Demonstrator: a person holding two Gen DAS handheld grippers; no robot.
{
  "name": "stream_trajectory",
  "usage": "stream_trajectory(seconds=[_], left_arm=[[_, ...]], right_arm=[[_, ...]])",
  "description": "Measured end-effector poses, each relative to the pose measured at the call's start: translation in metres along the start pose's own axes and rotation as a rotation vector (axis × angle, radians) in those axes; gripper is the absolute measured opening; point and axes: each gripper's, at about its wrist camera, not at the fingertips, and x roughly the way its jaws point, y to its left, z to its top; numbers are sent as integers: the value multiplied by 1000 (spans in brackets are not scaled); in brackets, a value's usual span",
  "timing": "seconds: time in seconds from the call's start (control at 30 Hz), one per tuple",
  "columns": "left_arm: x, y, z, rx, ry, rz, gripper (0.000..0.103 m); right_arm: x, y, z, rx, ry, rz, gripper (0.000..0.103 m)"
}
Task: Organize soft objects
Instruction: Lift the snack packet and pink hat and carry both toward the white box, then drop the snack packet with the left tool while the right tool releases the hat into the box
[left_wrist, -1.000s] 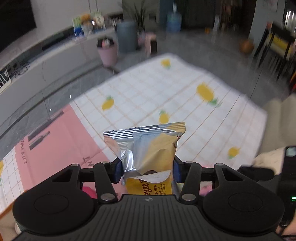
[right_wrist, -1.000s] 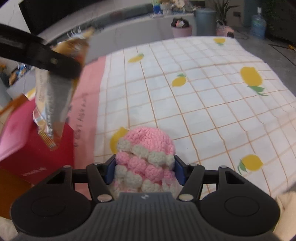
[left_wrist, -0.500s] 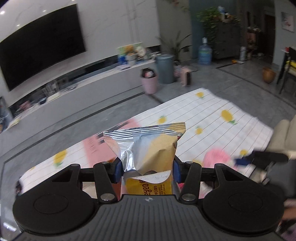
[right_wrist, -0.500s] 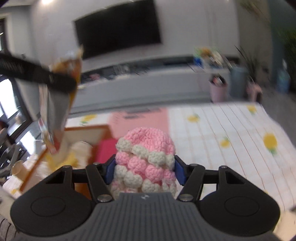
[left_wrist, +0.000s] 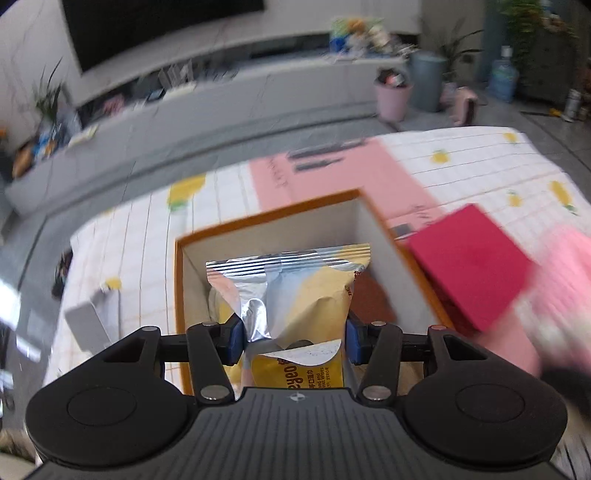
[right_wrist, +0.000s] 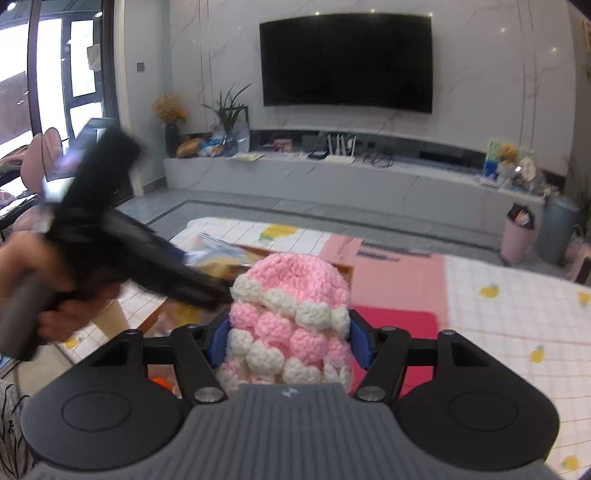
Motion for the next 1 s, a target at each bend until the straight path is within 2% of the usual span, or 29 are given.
stream_trajectory(seconds=[0.1, 0.17, 0.37, 0.5, 0.57, 0.6, 0.7, 0.8, 0.9, 1.0], left_arm=[[25, 10, 8, -8, 1, 4, 58], [42, 12, 16, -13, 20, 22, 58], [88, 11, 27, -30, 99, 64, 58], [105, 10, 23, -50, 150, 71, 59], [110, 12, 20, -71, 180, 74, 61], [112, 13, 20, -82, 183, 72, 67], [102, 17, 15, -100, 171, 86, 72], [74, 22, 8, -126, 176, 114, 73], [27, 28, -2, -133, 93, 114, 77], [-23, 38, -16, -206, 7, 185, 82]], right_arm=[[-6, 0, -12, -17, -103, -26, 63], [-8, 0, -14, -52, -93, -18, 63], [-5, -7, -14, -31, -98, 8, 63], [-8, -15, -15, 15, -131, -26, 63], [-7, -18, -16, 22, -125, -26, 63], [-8, -17, -17, 24, -118, -25, 63], [-3, -16, -18, 28, -93, -21, 63], [4, -17, -17, 55, -75, -10, 63], [14, -12, -14, 48, -37, 17, 63], [30, 0, -9, 38, 19, 49, 63]])
